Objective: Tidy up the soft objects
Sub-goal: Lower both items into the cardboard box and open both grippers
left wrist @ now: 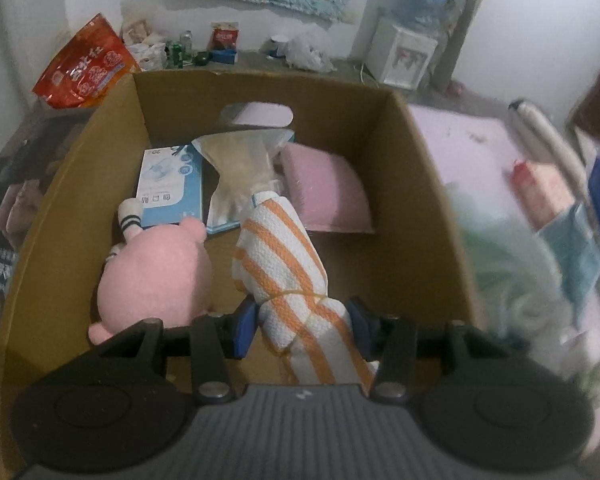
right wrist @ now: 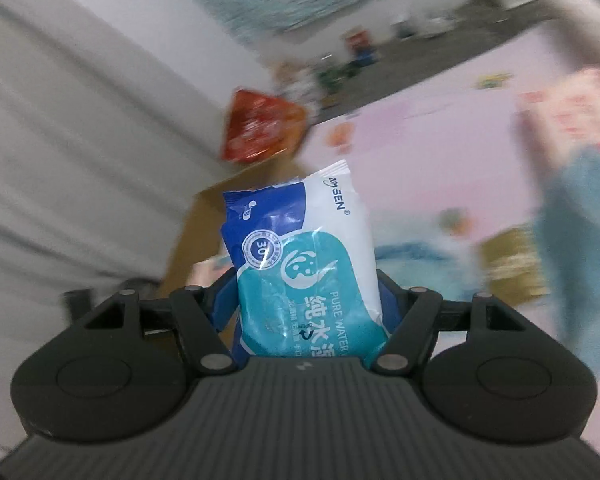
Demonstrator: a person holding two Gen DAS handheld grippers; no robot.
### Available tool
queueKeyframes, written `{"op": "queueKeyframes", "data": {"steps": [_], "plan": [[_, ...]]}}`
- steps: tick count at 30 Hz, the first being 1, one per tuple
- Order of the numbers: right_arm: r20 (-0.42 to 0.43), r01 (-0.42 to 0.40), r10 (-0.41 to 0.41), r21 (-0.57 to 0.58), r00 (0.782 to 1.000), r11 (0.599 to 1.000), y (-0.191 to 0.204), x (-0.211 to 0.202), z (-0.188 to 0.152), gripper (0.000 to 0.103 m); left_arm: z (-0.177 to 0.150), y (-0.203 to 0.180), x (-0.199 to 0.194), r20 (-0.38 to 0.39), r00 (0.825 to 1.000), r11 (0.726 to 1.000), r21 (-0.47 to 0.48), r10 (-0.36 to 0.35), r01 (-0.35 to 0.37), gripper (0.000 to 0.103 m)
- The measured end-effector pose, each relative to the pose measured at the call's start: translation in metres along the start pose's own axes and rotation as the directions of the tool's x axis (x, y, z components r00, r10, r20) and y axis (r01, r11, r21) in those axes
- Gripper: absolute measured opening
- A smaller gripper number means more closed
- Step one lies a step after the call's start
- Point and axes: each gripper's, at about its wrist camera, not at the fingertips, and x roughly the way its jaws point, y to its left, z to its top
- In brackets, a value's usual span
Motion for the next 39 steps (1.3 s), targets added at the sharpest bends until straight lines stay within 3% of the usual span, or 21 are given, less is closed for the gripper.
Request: {"op": "queueKeyframes", "data": {"steps": [3, 7, 13, 16, 21, 30, 34, 39], "plan": [[-0.051, -0.046, 0.046, -0.015, 0.998, 0.999, 0.037, 0.04, 0.003, 0.068, -0.003, 0.002, 0.011, -0.023, 1.0, 0.999, 0.029, 0.016, -0.016, 0.049], [-0.088, -0.028, 0.024, -0.048, 0.996, 0.998, 0.077, 0.092, 0.008, 0.068, -0.007, 0.008, 0.017, -0.029, 0.999, 0.998, 0.049, 0.028, -0.026, 0.05], [-0.042, 0.121, -0.13, -0.184, 0.991, 0.975, 0.127, 0.149, 0.0, 0.073, -0.008, 0.017, 0.024, -0.033, 0.999, 1.0, 0.027, 0.015, -0.014, 0.05], [-0.041, 0.151, -0.163, -0.221, 0.986, 0.964, 0.132, 0.161, -0.007, 0.076, -0.008, 0.021, 0.028, -0.041, 0.999, 1.0, 0.013, 0.018, -0.018, 0.05], [-0.036, 0.156, -0.169, -0.236, 0.985, 0.959, 0.126, 0.15, -0.011, 0.077, -0.009, 0.023, 0.033, -0.052, 0.999, 1.0, 0.0, 0.0, 0.0, 0.049], [-0.003, 0.101, -0.103, -0.179, 0.995, 0.979, 0.096, 0.099, -0.018, 0.078, -0.003, 0.015, 0.037, -0.035, 0.999, 1.0, -0.001, 0.017, -0.017, 0.049], [0.017, 0.075, -0.073, -0.147, 0.997, 0.986, 0.087, 0.069, -0.025, 0.078, 0.001, 0.008, 0.031, 0.003, 1.0, 1.0, -0.018, 0.005, -0.005, 0.066], [0.069, 0.046, -0.038, -0.121, 0.997, 0.992, 0.073, 0.025, -0.029, 0.079, 0.007, 0.0, 0.011, 0.069, 0.997, 1.0, -0.024, 0.021, -0.02, 0.075]]}}
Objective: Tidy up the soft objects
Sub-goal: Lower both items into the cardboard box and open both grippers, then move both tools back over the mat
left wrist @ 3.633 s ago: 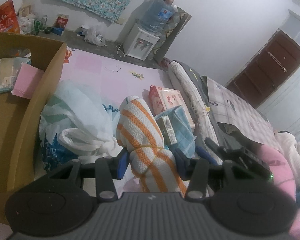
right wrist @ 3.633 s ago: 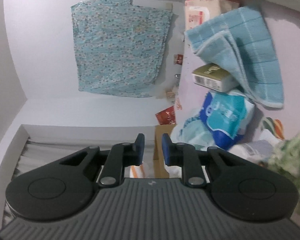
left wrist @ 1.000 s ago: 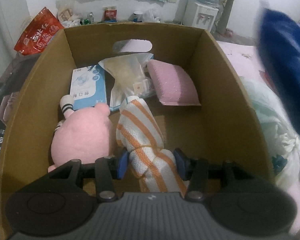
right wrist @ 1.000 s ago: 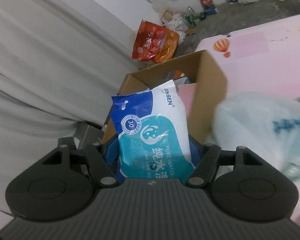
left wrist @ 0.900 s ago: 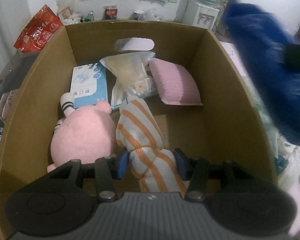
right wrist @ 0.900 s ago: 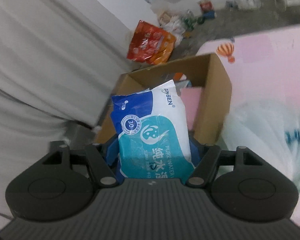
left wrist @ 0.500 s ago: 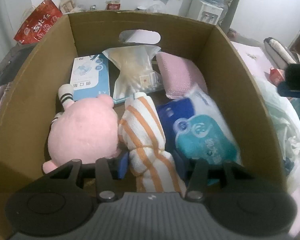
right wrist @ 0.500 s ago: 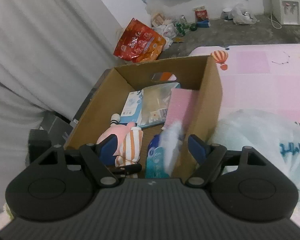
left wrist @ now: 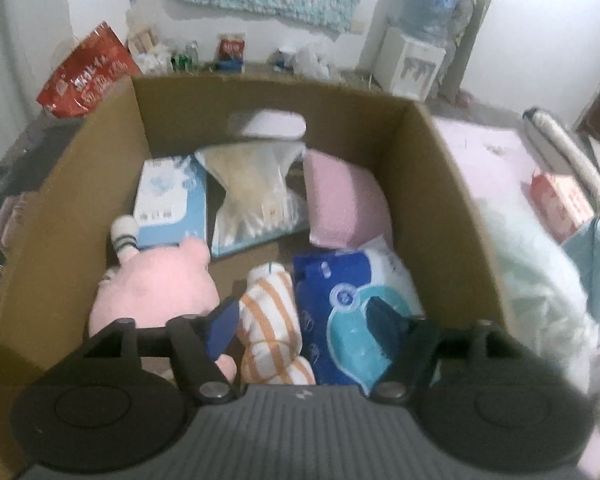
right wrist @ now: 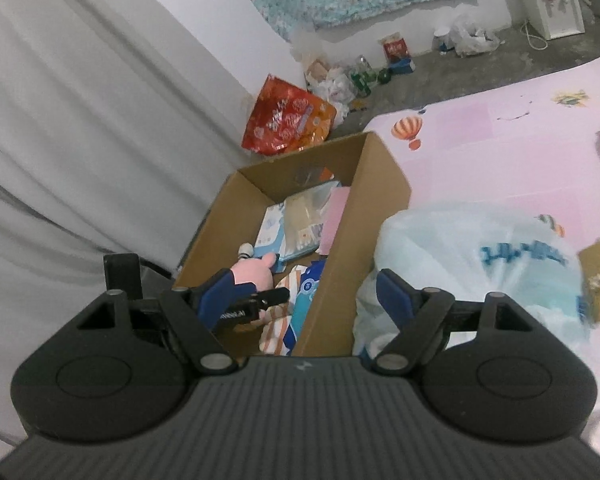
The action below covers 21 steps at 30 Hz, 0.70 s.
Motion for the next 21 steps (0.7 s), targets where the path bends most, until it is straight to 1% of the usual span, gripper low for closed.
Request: {"op": "queueKeyframes", "data": {"steps": [2, 5, 8, 10, 11, 13, 16, 17, 21], "plan": [[0.033, 0.0, 0.0, 0.011, 0.999, 1.0, -0.008, -0.023, -0.003, 0.08, 0.002, -0.002, -0.014, 0.034, 0.999, 1.0, -0.006, 0.007, -0.007, 0.082], [0.088, -0.003, 0.0, 0.025, 0.996, 1.0, -0.023, -0.062, -0.01, 0.082, 0.001, -0.009, -0.042, 0.09, 0.996, 1.0, -0.004, 0.012, -0.011, 0.088], [0.151, 0.018, -0.025, 0.051, 0.988, 0.999, -0.042, -0.106, -0.022, 0.082, -0.004, -0.022, -0.078, 0.147, 0.989, 1.0, 0.01, 0.009, -0.011, 0.091], [0.197, 0.037, -0.051, 0.076, 0.979, 0.996, -0.058, -0.138, -0.033, 0.083, -0.011, -0.035, -0.103, 0.188, 0.982, 0.999, 0.039, -0.005, -0.002, 0.094], [0.217, 0.046, -0.064, 0.088, 0.974, 0.995, -0.065, -0.152, -0.038, 0.084, -0.015, -0.041, -0.116, 0.205, 0.979, 0.999, 0.051, -0.019, 0.008, 0.097], [0.258, 0.061, -0.089, 0.114, 0.962, 0.992, -0.08, -0.181, -0.053, 0.086, -0.024, -0.055, -0.139, 0.231, 0.971, 0.997, 0.071, -0.053, 0.038, 0.099], [0.314, 0.083, -0.135, 0.171, 0.94, 0.982, -0.105, -0.218, -0.081, 0.087, -0.043, -0.08, -0.167, 0.261, 0.955, 0.987, 0.114, -0.139, 0.112, 0.102], [0.326, 0.086, -0.145, 0.19, 0.934, 0.978, -0.113, -0.225, -0.09, 0.087, -0.049, -0.088, -0.172, 0.264, 0.95, 0.983, 0.127, -0.164, 0.134, 0.102], [0.365, 0.079, -0.185, 0.287, 0.912, 0.955, -0.147, -0.25, -0.131, 0.087, -0.073, -0.129, -0.187, 0.27, 0.92, 0.952, 0.198, -0.283, 0.235, 0.102]]}}
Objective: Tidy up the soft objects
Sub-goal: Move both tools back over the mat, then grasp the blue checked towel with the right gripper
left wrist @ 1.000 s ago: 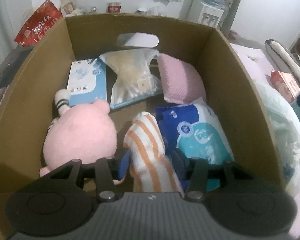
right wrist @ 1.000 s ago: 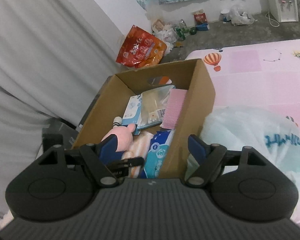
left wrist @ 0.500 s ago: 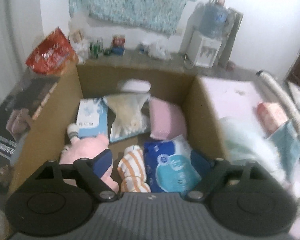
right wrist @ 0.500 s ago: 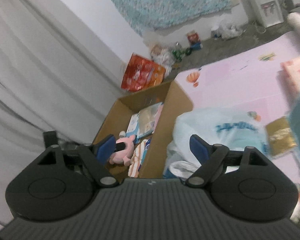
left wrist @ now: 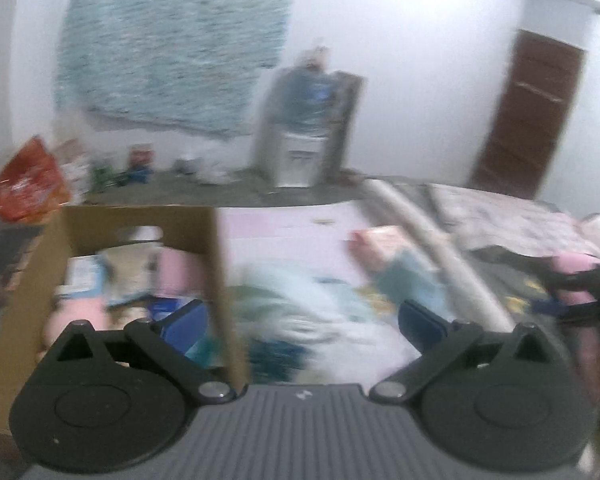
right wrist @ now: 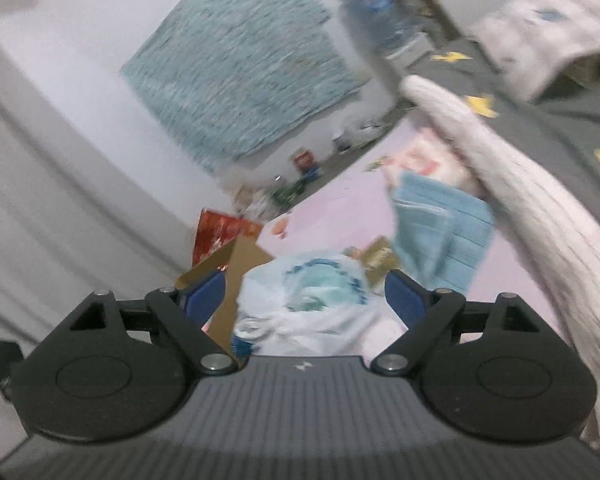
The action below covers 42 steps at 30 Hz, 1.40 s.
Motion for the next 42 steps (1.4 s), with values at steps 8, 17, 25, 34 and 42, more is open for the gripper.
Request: {"op": "queueKeyframes", "data": {"steps": [8, 17, 25, 34, 42], "plan": [[-0.015, 0.019, -0.019, 0.048, 1.0, 0.999, -0.036, 0.008, -0.025, 0.087, -0.019, -0.081, 0.045, -0.044, 0.995, 0.988, 0.125, -0.088, 0.093, 0.103], [-0.01, 0.062, -0.064, -0.094, 0.998, 0.994, -0.05, 0.067, 0.0, 0.087, 0.014, -0.117, 0.145, -0.14, 0.989, 0.986, 0.15, -0.058, 0.079, 0.101], [-0.124, 0.167, -0.212, -0.304, 0.969, 0.938, -0.061, 0.182, 0.065, 0.089, 0.017, -0.112, 0.179, -0.18, 0.982, 0.995, 0.076, -0.053, 0.067, 0.099], [-0.281, 0.194, -0.416, -0.576, 0.865, 0.794, -0.058, 0.292, 0.038, 0.093, 0.01, -0.091, 0.162, -0.176, 0.983, 0.998, 0.015, -0.052, 0.056, 0.099], [-0.184, 0.265, -0.535, -0.709, 0.825, 0.653, -0.052, 0.294, 0.021, 0.049, 0.006, -0.08, 0.132, -0.131, 0.99, 0.998, -0.036, -0.057, 0.053, 0.099]]}}
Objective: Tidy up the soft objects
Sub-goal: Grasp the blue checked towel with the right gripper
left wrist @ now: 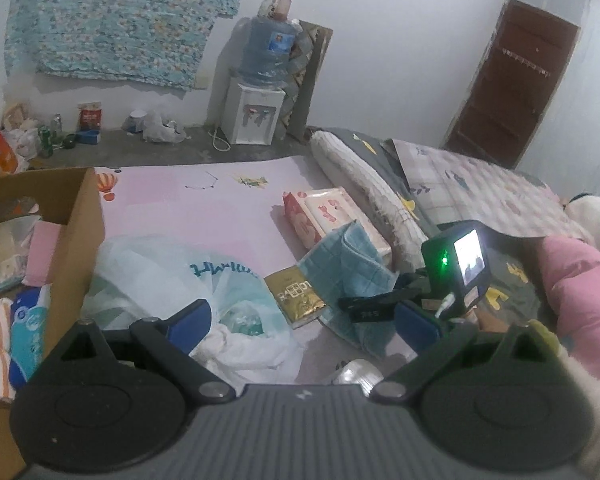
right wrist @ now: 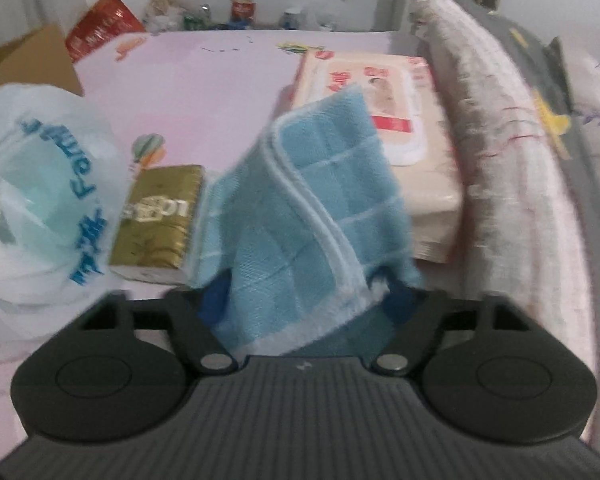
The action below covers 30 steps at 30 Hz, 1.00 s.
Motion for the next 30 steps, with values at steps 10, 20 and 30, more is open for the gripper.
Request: {"op": "queueKeyframes", "data": {"steps": [10, 20, 30], "plan": [[0.107, -0.145, 0.119, 0.288, 0.987, 0.947, -0.046, -0.058, -0.014, 0.016, -0.029, 0.003, -0.04, 0.053, 0.998, 0.999, -0.048, -0.014, 0.016, 0.099], [0.353, -0.456, 0.325, 0.404, 0.878, 0.793, -0.047, -0.185, -0.048, 0.016, -0.064, 0.017, -0.072, 0.079, 0.993, 0.986, -0.136, -0.082, 0.092, 0.098], [0.27, -0.618, 0.556, 0.324, 0.786, 0.717, 0.063, -0.198, -0.112, 0.017, -0.107, 0.036, -0.102, 0.076, 0.995, 0.975, -0.206, -0.063, 0.078, 0.096]]}}
